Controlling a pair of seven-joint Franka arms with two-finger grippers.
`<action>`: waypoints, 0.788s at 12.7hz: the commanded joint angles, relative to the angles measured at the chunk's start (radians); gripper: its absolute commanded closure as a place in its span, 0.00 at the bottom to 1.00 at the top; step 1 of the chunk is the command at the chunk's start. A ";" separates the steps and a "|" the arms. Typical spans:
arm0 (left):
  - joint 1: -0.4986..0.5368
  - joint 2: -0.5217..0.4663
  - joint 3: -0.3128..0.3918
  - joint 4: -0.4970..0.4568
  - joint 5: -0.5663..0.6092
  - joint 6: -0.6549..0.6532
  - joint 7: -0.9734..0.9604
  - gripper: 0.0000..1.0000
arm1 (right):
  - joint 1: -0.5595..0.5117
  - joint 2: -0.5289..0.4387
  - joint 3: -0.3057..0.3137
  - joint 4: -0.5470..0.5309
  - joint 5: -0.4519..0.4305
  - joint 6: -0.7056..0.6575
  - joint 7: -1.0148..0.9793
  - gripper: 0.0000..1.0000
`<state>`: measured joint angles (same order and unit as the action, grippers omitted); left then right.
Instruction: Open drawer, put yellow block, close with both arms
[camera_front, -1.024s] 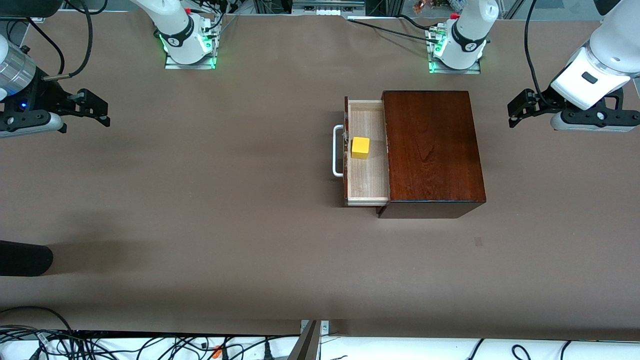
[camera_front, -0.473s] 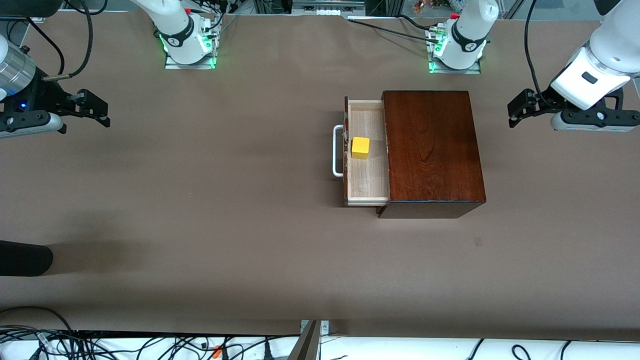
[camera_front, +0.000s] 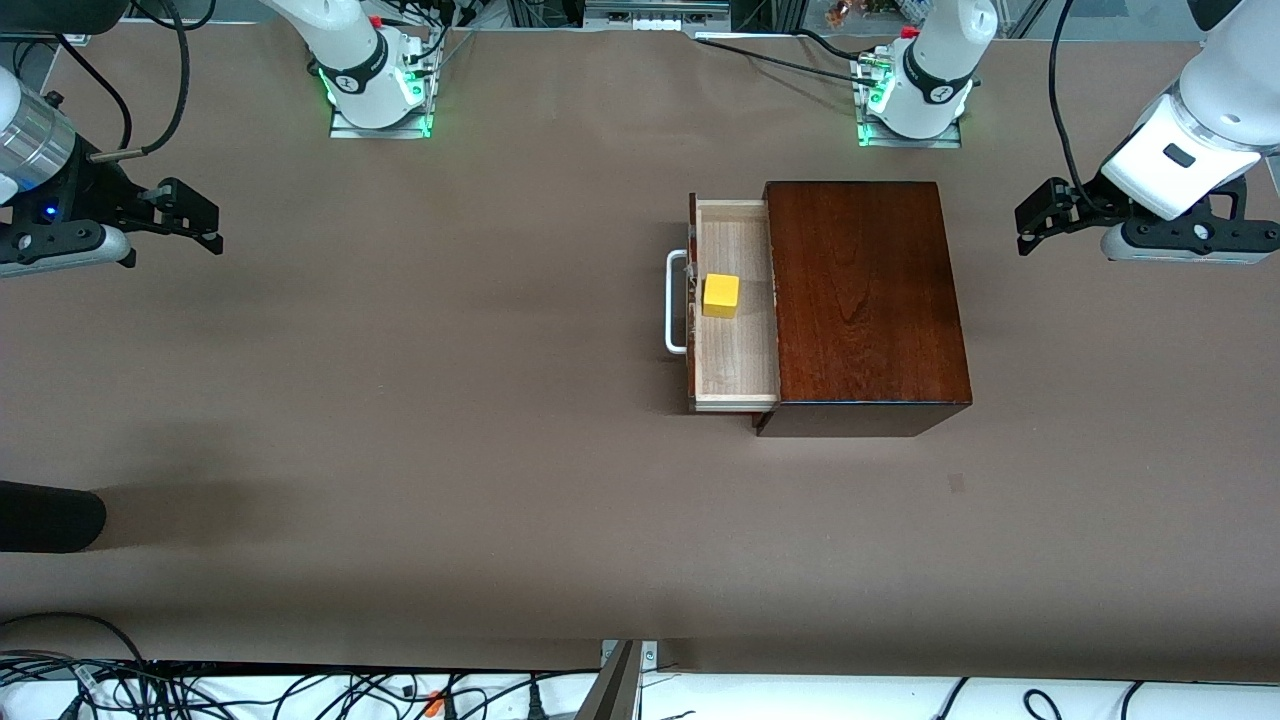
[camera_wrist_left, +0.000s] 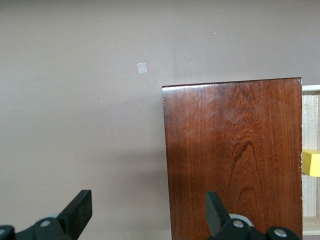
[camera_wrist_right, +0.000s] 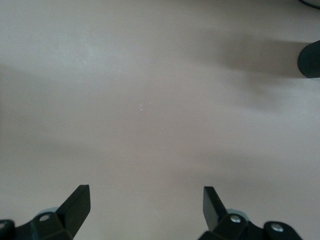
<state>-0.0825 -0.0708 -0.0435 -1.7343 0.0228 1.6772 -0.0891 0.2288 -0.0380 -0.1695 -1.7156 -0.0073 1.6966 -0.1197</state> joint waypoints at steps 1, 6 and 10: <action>0.000 0.000 -0.001 0.019 -0.020 -0.019 0.006 0.00 | 0.001 0.006 -0.001 0.019 -0.003 -0.011 0.017 0.00; 0.000 0.000 -0.006 0.019 -0.020 -0.019 0.006 0.00 | 0.001 0.006 -0.002 0.019 -0.003 -0.006 0.017 0.00; 0.001 0.000 -0.006 0.019 -0.021 -0.019 0.008 0.00 | -0.003 0.007 -0.002 0.019 -0.003 -0.002 0.017 0.00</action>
<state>-0.0827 -0.0708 -0.0494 -1.7343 0.0228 1.6772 -0.0891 0.2281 -0.0377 -0.1714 -1.7155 -0.0073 1.6972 -0.1175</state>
